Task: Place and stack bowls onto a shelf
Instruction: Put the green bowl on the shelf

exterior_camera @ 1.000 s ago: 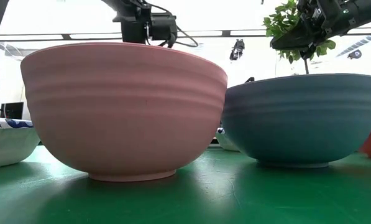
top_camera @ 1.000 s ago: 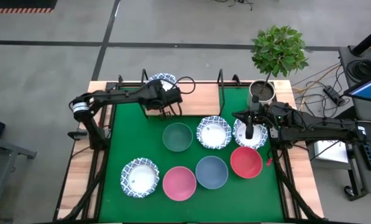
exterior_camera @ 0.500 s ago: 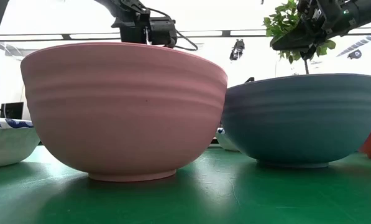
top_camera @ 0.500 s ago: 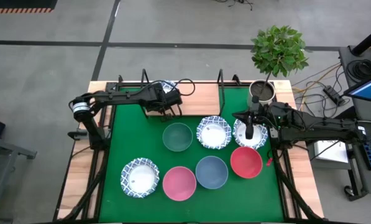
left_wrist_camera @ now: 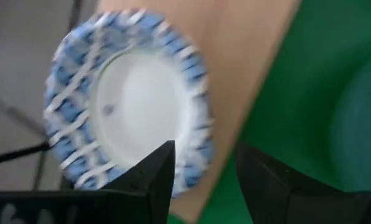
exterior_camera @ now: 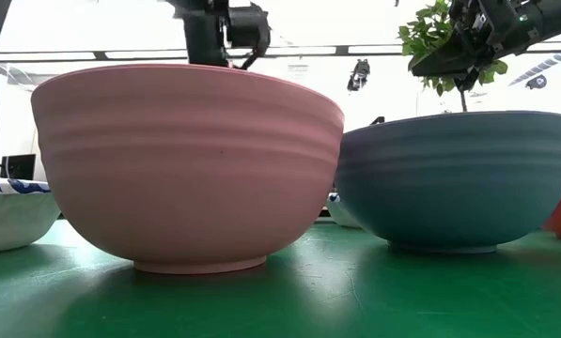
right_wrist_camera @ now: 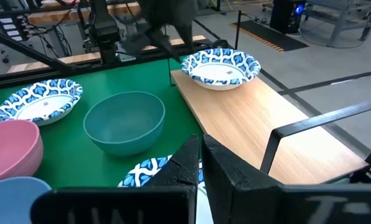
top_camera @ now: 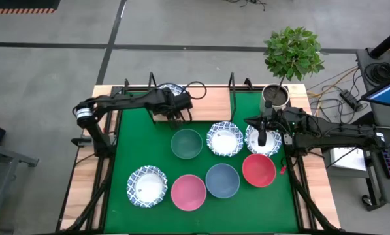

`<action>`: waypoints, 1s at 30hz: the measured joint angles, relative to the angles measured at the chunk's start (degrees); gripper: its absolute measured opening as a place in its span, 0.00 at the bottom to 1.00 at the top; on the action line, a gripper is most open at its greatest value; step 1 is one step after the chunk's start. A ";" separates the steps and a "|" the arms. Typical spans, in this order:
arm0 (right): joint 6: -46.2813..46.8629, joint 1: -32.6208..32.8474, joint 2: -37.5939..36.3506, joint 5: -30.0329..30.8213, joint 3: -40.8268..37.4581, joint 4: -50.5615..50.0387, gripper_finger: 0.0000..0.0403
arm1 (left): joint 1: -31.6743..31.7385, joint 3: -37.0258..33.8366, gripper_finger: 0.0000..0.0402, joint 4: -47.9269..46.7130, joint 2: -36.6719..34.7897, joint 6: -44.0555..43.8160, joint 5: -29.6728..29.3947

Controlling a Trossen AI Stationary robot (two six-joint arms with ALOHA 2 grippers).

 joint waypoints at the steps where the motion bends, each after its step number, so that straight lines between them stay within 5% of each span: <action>1: 0.43 0.00 0.01 -0.02 -0.04 0.02 0.02 | -0.91 0.52 0.37 0.26 -0.36 -0.22 1.49; 10: 6.54 0.77 1.23 -7.84 -1.54 0.08 0.02 | -14.06 -3.36 0.34 7.57 -5.33 -1.77 4.24; 21: 8.33 10.29 13.44 -9.08 -0.40 18.47 0.02 | -29.54 -23.69 0.32 33.33 -19.90 -1.73 4.07; 30: 4.94 11.28 30.41 -9.03 14.61 16.37 0.02 | -30.30 -36.70 0.32 40.66 -36.36 1.76 -12.03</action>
